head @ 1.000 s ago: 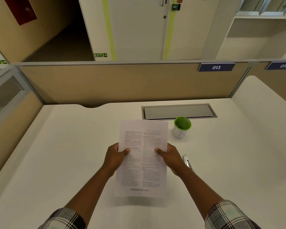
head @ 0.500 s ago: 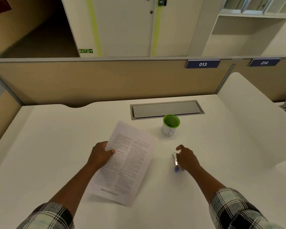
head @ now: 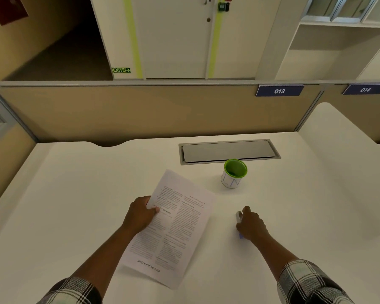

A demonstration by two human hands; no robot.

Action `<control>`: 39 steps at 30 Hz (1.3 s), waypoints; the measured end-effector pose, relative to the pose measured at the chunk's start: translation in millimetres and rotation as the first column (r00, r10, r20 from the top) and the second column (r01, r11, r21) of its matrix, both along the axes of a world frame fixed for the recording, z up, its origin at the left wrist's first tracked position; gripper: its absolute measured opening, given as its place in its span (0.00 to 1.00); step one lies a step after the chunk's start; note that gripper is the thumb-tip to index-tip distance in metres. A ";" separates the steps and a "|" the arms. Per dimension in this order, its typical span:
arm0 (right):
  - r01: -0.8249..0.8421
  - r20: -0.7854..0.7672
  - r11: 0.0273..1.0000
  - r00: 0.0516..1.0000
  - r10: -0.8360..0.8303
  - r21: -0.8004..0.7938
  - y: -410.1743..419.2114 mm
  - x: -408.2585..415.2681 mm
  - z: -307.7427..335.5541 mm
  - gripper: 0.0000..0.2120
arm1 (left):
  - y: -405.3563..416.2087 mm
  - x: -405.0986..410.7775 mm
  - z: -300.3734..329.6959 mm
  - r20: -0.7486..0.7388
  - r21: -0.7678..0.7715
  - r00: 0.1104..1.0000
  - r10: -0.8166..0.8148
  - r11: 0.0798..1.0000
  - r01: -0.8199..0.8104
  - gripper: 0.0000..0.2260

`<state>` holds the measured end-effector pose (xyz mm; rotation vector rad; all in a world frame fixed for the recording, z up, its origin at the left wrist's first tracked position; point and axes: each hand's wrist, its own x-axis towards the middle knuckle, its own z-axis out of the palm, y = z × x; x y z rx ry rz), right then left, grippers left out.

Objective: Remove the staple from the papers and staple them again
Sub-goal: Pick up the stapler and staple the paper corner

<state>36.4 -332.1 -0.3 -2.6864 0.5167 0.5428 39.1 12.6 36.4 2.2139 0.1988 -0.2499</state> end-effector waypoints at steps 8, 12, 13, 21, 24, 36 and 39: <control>0.303 -0.123 0.468 0.919 -0.376 0.830 17.7 4.2 38.3 0.15 | 3.7 -6.1 -1.4 0.012 0.022 1.000 -0.016 1.000 0.016 0.09; 0.362 -0.293 0.155 0.891 -0.346 0.919 27.9 -2.8 62.3 0.07 | 3.7 -9.7 -0.6 0.013 0.031 1.000 -0.017 0.999 0.017 0.08; 0.367 -0.311 0.119 0.890 -0.333 0.923 29.8 -4.7 65.3 0.07 | 4.1 -10.3 -0.6 0.011 0.033 1.000 -0.017 0.999 0.016 0.07; 0.395 -0.382 -0.012 0.881 -0.279 0.919 39.5 -16.8 75.0 0.14 | 6.0 -14.2 4.7 0.013 0.034 1.000 -0.024 0.999 0.024 0.07; 0.372 -0.369 -0.023 0.908 -0.198 0.928 40.1 -19.4 77.5 0.15 | 4.1 -14.5 7.9 0.018 0.033 0.999 -0.031 0.999 0.030 0.04; -0.211 0.198 0.662 0.976 0.096 0.720 55.6 -9.3 102.0 0.10 | 4.2 -16.0 10.8 0.000 0.032 0.994 -0.109 0.993 0.109 0.04; -0.364 0.391 0.851 0.896 0.209 0.378 67.6 1.7 109.0 0.09 | 4.2 -16.2 12.8 -0.001 0.057 0.991 -0.133 0.989 0.133 0.05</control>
